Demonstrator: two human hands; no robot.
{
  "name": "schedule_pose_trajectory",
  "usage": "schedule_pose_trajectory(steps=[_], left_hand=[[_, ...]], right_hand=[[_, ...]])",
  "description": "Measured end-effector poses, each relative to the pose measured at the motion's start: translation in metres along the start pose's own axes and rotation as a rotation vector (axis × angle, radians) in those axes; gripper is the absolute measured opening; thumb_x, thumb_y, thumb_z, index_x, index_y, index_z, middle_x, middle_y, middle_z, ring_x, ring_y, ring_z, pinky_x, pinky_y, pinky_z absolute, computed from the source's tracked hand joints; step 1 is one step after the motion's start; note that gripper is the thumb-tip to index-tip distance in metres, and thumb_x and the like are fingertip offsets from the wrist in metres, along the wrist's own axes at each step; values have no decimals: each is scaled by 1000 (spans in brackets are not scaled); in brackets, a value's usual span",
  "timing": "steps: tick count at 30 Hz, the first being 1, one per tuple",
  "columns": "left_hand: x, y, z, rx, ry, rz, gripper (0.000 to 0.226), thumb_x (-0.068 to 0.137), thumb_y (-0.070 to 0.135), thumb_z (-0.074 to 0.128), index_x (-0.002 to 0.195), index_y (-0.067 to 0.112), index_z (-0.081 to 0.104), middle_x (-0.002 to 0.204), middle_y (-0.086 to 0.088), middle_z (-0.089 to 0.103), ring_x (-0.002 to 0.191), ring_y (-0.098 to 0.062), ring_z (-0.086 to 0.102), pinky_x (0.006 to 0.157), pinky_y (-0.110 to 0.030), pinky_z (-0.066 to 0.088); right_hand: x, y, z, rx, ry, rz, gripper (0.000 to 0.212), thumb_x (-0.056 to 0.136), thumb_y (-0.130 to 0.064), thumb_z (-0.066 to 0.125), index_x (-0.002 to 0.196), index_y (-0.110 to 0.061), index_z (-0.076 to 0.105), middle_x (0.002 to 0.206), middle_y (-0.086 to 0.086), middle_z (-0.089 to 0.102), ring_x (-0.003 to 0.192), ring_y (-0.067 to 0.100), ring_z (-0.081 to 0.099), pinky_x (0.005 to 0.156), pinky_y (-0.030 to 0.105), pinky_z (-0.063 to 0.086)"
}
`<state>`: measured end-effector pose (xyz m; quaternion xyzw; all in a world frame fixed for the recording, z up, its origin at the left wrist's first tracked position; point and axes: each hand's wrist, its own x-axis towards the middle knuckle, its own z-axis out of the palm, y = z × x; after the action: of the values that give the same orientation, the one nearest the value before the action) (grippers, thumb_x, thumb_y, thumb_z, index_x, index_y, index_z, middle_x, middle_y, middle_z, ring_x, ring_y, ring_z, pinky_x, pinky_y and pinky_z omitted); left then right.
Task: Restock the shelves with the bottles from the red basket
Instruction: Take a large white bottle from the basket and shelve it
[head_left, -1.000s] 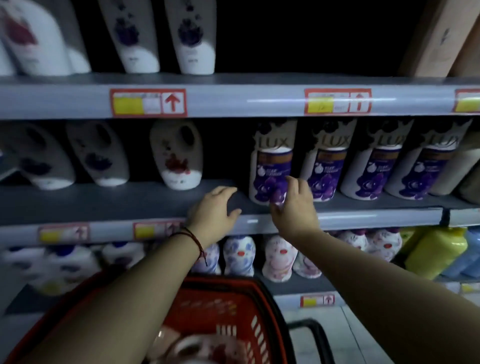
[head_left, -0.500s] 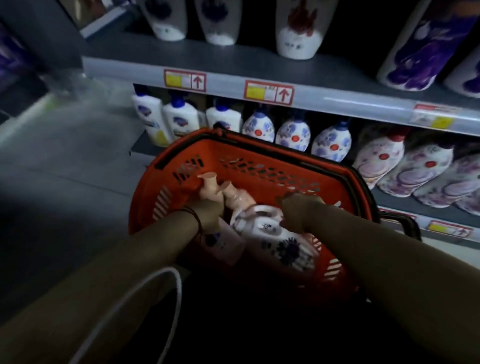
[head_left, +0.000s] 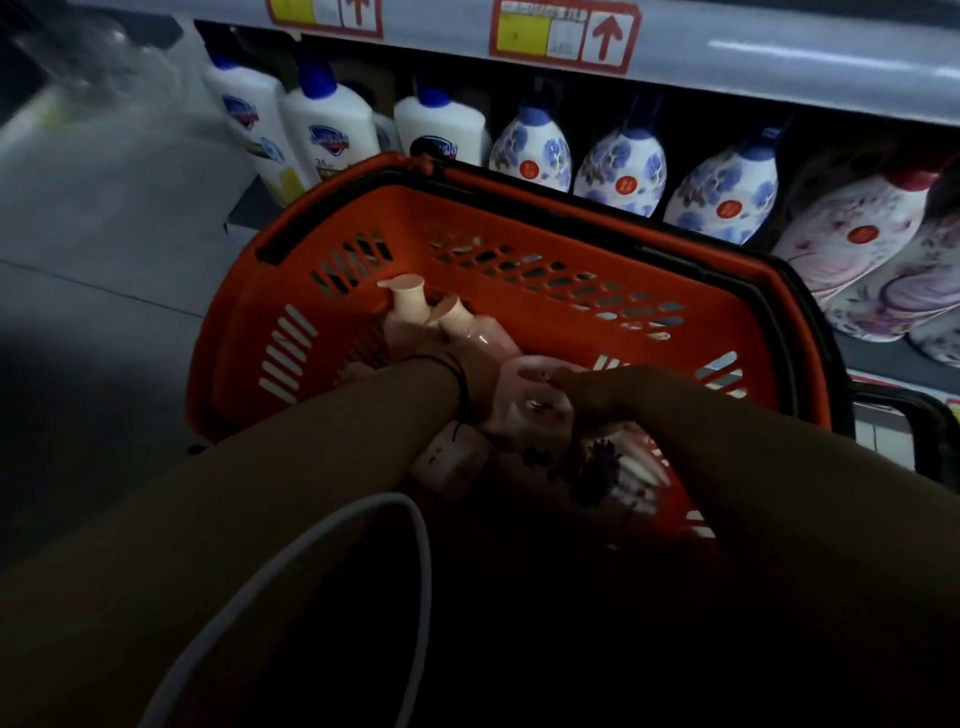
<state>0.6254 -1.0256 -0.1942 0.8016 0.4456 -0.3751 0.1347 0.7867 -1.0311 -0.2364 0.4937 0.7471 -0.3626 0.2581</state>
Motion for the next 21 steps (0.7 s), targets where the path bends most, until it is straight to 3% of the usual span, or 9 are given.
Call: schedule_pose_trajectory(steps=[3,6,7,9,11,15,18,21], left_hand=[[-8,0,7,34,150,-32,48,89,37,53,129,9,48,132,-12,54,122,-30,51,98,-40,41],[-17,5,9,-23,247,-71,56,89,30,53,134,1,37,132,-19,51,120,-37,51,100,-46,42],[-19,3,8,-58,260,-46,52,90,30,53,133,2,40,130,-18,54,117,-35,53,98,-43,43],[-24,-4,2,-212,276,-11,43,90,32,55,126,9,51,123,-14,60,111,-29,58,90,-35,44],[-37,-12,-2,-320,239,-43,47,85,37,63,124,12,56,121,-12,62,108,-26,59,85,-32,45],[-56,-21,-3,-351,126,1,46,83,39,67,120,13,61,122,-9,61,109,-24,55,94,-30,45],[-66,-20,-7,-467,96,11,47,83,47,63,114,11,63,110,-5,62,95,-16,51,87,-23,40],[-72,-19,-12,-928,87,121,50,85,35,67,129,15,56,128,0,60,117,-17,54,104,-31,42]], right_hand=[[0,4,1,-52,36,-119,97,80,-19,72,150,-36,8,159,-5,1,145,18,11,110,27,24],[-1,1,-1,-94,68,-197,104,72,-17,78,147,-45,11,157,-14,-3,139,10,14,109,26,25],[-3,1,-2,-76,79,-205,103,69,-17,81,147,-41,18,157,-13,3,136,8,19,109,25,26],[-8,2,-4,6,129,-93,96,62,-21,86,143,-25,36,150,2,35,129,15,41,105,30,40],[-18,1,-9,59,209,10,85,56,-27,90,130,-15,51,129,7,57,111,21,55,91,31,48],[-48,-7,-29,176,404,92,104,40,-46,92,130,-17,48,124,7,59,108,27,57,89,34,50],[-68,-16,-47,320,512,94,104,42,-47,92,131,-18,46,124,5,58,104,25,57,79,28,46],[-83,-31,-64,474,559,112,92,41,-46,92,117,-14,51,110,3,59,94,22,57,74,34,52]])
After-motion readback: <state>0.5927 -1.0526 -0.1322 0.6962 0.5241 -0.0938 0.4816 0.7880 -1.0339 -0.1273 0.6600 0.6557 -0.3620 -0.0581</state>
